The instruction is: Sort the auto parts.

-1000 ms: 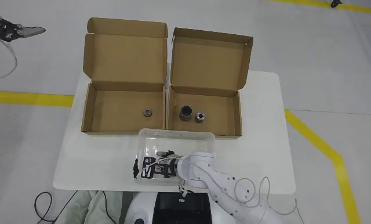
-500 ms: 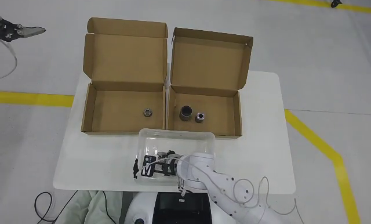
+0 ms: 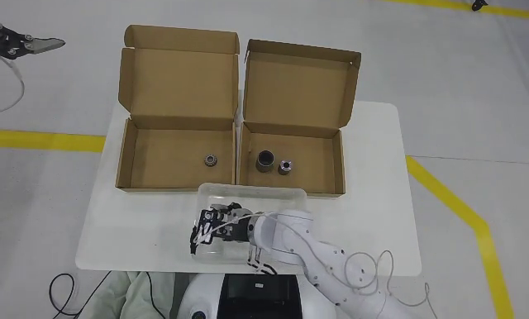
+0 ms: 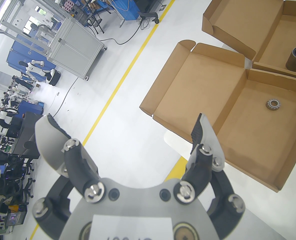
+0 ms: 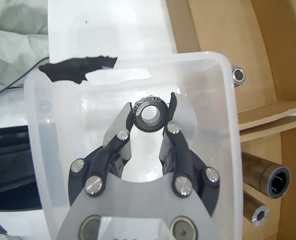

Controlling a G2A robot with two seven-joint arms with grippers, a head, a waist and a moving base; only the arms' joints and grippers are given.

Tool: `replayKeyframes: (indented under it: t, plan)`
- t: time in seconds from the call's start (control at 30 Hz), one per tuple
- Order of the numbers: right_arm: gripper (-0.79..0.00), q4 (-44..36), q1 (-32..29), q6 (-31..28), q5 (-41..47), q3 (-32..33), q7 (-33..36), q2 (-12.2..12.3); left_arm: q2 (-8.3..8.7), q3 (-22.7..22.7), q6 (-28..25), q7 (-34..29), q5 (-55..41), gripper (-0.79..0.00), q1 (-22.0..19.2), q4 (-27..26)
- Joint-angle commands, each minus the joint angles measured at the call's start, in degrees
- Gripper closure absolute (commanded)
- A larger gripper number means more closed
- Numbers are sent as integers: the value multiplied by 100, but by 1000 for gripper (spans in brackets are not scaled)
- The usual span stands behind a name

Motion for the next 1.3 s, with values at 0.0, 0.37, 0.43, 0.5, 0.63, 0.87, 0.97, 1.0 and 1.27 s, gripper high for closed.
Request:
replayKeyframes:
  t: [0.0, 0.37, 0.43, 0.5, 0.63, 0.87, 0.97, 1.0, 1.27]
  plan:
    - [0, -139, -14, -38, 149, 122, -117, 22, 0, 0, 0, 0, 0, -785, 0, 0]
    - [0, -725, 264, -364, 1143, 766, -696, 92, 0, 0, 0, 0, 0, -785, 0, 0]
    - [0, -722, 396, -318, 1393, 834, -892, 72, 0, 0, 0, 0, 0, -785, 0, 0]
    - [0, -650, 554, -367, 1630, 898, -1125, 55, 0, 0, 0, 0, 0, -785, 0, 0]
    - [0, -557, 783, -342, 1743, 952, -1574, 25, 0, 0, 0, 0, 0, -785, 0, 0]
    - [0, -705, 664, -69, 885, 915, -2357, 49, 0, 0, 0, 0, 0, -785, 0, 0]
    - [0, -868, 473, 24, 725, 972, -2563, 84, 0, 0, 0, 0, 0, -785, 0, 0]
    - [0, -893, 424, 10, 678, 1010, -2634, 99, 0, 0, 0, 0, 0, -785, 0, 0]
    - [0, -921, 317, -111, 630, 1092, -2765, 139, 0, 0, 0, 0, 0, -785, 0, 0]
